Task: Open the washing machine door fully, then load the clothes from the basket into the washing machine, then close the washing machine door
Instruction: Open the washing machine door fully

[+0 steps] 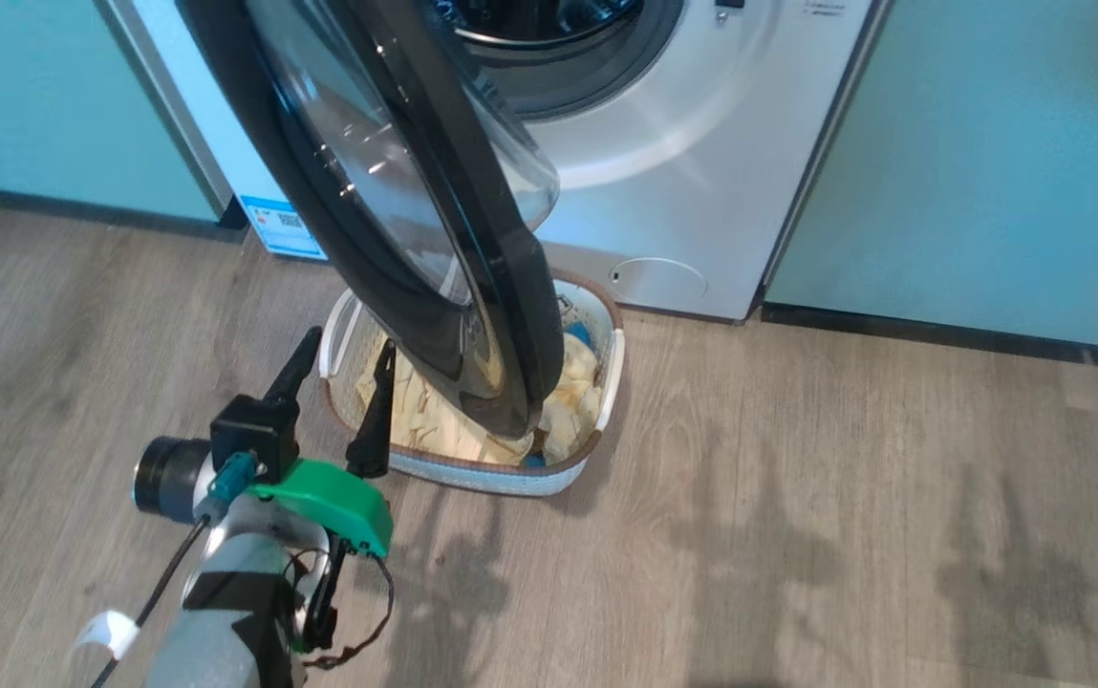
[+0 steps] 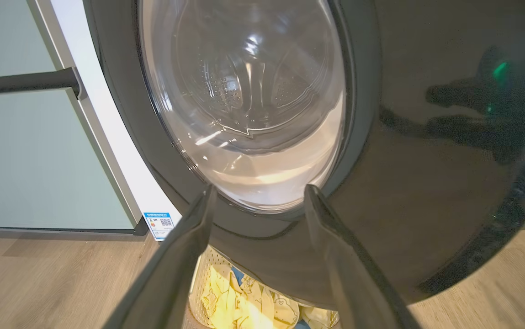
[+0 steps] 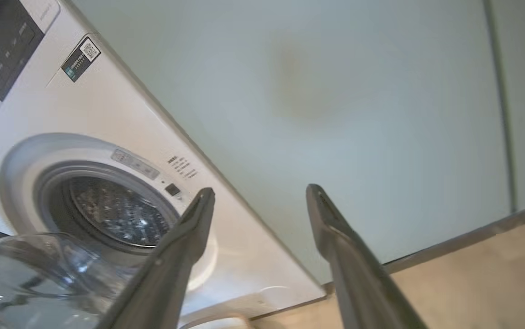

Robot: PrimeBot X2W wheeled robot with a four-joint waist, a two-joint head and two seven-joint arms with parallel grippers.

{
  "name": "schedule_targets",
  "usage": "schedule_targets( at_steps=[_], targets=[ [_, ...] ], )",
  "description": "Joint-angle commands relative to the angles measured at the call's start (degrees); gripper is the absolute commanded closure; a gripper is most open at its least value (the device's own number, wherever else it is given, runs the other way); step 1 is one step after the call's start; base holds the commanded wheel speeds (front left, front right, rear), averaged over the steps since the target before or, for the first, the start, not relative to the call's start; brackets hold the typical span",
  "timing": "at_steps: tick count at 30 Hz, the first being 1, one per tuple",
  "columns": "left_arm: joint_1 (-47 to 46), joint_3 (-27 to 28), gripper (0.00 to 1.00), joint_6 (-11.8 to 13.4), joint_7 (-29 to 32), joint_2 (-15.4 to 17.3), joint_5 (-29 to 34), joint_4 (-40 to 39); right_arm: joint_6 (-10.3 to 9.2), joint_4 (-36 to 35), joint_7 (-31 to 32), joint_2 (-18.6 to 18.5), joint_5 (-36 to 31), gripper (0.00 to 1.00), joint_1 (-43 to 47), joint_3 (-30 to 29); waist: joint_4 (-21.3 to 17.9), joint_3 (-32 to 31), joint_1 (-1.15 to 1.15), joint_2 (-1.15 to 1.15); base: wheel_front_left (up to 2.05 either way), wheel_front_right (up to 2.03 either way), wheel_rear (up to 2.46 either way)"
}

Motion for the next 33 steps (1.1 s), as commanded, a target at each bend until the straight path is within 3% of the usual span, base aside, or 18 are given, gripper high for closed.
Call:
schedule_targets(
  at_steps=[1, 5, 10, 14, 20, 33],
  targets=[
    [-0.79, 2.51, 0.00, 0.14, -0.36, 1.48, 0.02, -1.62, 0.05, -2.79, -0.64, 0.42, -7.67, 0.00, 1.45, -2.79, -0.44, -0.67, 0.00, 0.00, 0.00, 0.00, 0.00],
    [0.10, 2.84, 0.00, 0.26, -0.36, 1.59, -0.01, -1.47, 0.05, -8.53, -0.67, 7.06, -24.97, 0.00, 8.53, -9.28, -0.84, -1.73, 0.00, 0.00, 0.00, 0.00, 0.00],
    [1.16, 3.18, 0.00, 0.42, -0.36, 1.79, 0.00, -1.57, 0.05, -13.23, -0.67, 12.26, -34.72, 0.00, 15.29, -12.44, -1.40, -2.51, 0.00, 0.00, 0.00, 0.00, 0.00],
    [2.03, 3.53, 0.00, 0.55, -0.36, 2.03, -0.04, -1.70, 0.05, -16.82, -0.68, 13.99, -41.38, 0.00, 19.56, -13.72, -2.04, -3.16, 0.00, 0.00, 0.00, 0.00, 0.00],
    [3.09, 4.05, 0.00, 0.74, -0.36, 2.17, -0.30, -1.61, 0.05, -19.02, -0.68, 14.74, -45.72, 0.00, 23.77, -12.89, -2.56, -4.08, 0.00, 0.00, 0.00, 0.00, 0.00],
    [3.99, 4.29, 0.00, 1.03, -0.36, 2.09, -0.62, -1.29, 0.05, -19.51, -0.68, 14.84, -44.72, 0.00, 25.90, -11.20, -2.78, -4.83, 0.00, 0.00, 0.00, 0.00, 0.00]
  ],
)
